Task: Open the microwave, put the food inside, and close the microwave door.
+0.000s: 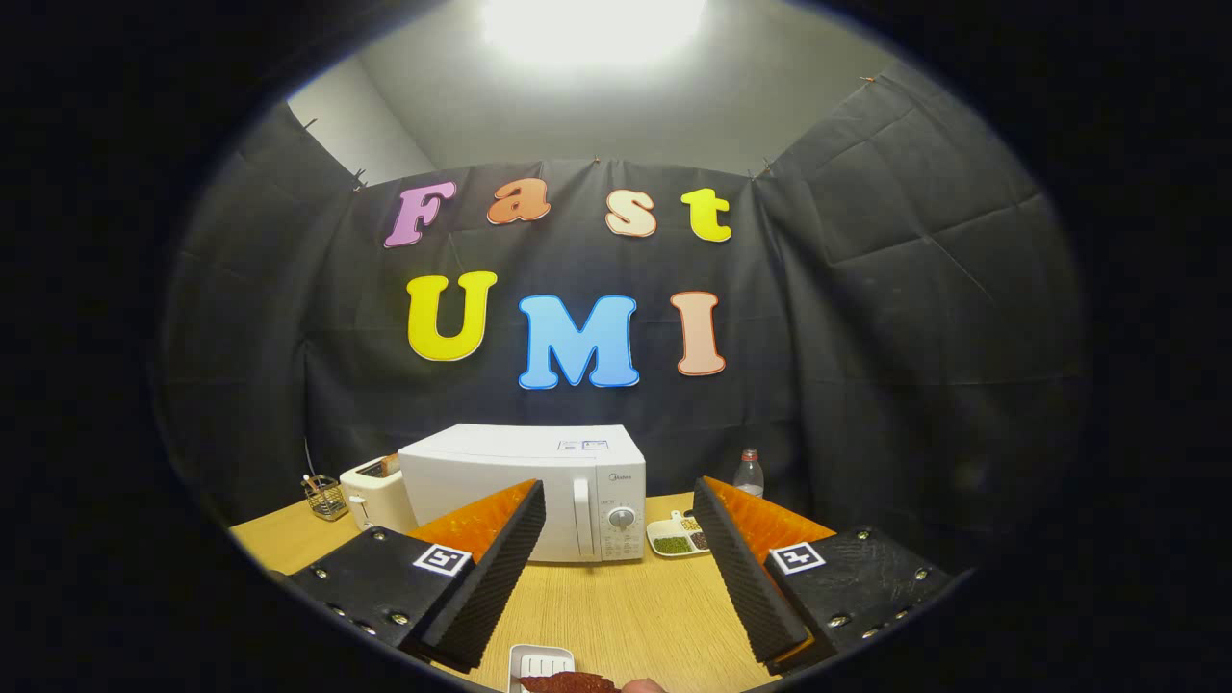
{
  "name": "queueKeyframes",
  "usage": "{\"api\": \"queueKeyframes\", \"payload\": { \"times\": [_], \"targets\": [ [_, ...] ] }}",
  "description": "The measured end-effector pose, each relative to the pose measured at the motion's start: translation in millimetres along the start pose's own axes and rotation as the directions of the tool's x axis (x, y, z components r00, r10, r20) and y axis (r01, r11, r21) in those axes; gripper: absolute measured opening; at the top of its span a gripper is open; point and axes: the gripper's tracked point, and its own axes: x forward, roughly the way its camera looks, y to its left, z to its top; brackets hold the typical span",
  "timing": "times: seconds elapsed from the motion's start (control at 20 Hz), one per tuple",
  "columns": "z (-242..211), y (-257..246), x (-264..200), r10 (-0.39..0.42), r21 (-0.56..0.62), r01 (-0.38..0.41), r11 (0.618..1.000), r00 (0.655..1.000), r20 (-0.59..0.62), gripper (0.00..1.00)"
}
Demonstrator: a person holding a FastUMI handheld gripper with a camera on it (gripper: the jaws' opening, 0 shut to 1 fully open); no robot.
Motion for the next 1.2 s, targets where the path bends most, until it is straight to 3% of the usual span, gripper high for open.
{"api": "queueKeyframes", "payload": {
  "times": [0.5,1.2],
  "targets": [
    [8,3,33,0.028,0.015,-0.028,1.0,1.0,0.007,0.97],
    [-32,20,154,0.137,0.036,-0.134,0.99,0.987,-0.089,0.97]
  ]
}}
